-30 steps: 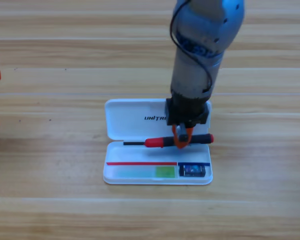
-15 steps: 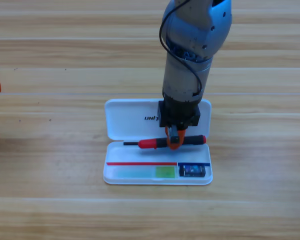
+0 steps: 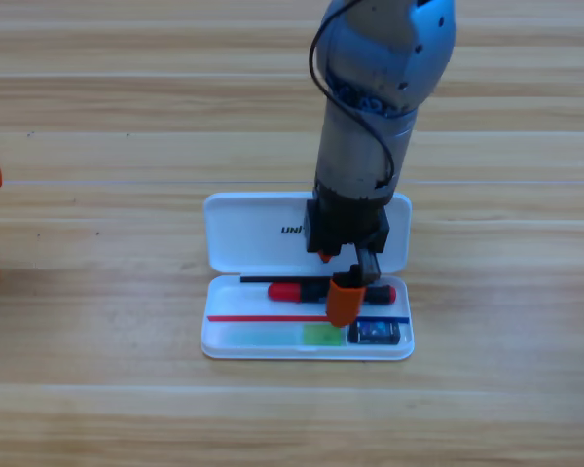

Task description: Clean up eraser and pencils

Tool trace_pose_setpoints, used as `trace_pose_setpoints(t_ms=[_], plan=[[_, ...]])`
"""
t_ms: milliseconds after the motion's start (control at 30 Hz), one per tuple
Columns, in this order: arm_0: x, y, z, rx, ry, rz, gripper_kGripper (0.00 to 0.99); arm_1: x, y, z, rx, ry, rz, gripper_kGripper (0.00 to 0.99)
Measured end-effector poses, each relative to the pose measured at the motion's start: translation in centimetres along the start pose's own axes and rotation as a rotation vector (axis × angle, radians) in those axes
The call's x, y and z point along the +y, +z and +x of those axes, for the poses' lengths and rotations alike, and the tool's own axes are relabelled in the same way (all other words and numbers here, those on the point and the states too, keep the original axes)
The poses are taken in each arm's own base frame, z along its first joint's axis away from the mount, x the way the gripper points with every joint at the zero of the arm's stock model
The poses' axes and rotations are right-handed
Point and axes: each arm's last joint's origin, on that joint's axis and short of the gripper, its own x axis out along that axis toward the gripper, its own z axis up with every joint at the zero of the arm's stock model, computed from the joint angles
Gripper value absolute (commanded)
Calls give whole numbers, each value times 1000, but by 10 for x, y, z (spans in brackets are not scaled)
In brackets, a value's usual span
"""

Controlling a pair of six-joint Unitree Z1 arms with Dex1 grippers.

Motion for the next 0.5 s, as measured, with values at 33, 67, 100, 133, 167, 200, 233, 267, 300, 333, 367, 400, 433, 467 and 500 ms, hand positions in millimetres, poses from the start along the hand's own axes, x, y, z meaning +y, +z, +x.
trace_pose_setpoints(t_ms=[33,67,100,133,167,200,233,267,300,333,367,400,433,467,500], plan=[[0,0,0,-2,2,-1,990,3,0,-6,-14,9,1,891],[1,0,0,-4,5,-1,990,7,0,-14,-32,17,1,891],[1,1,0,-5,6,-1,990,12,-2,-28,-61,19,0,891],[1,1,0,-6,7,-1,990,18,-4,-41,-84,16,-2,891],[1,1,0,-7,8,-1,990,25,-7,-56,-114,15,-5,891],[1,1,-1,-8,10,-1,990,34,-11,-75,-150,9,-10,891],[2,2,-2,-11,14,-2,990,43,-15,-91,-181,7,-16,891],[4,3,-4,-17,21,-3,990,53,-21,-109,-214,0,-22,891],[6,5,-7,-26,32,-3,990,63,-27,-123,-239,-6,-27,891],[10,8,-11,-40,49,-7,990,75,-35,-142,-276,-11,-35,891],[14,11,-15,-55,67,-10,990,84,-42,-154,-300,-13,-41,891],[19,16,-19,-74,90,-13,990,95,-49,-168,-328,-22,-48,891],[25,21,-22,-93,108,-14,990,104,-56,-177,-353,-19,-52,891],[33,28,-24,-114,128,-17,990,115,-64,-189,-383,-20,-56,891],[40,34,-25,-130,144,-19,986,123,-70,-196,-404,-11,-58,891]])
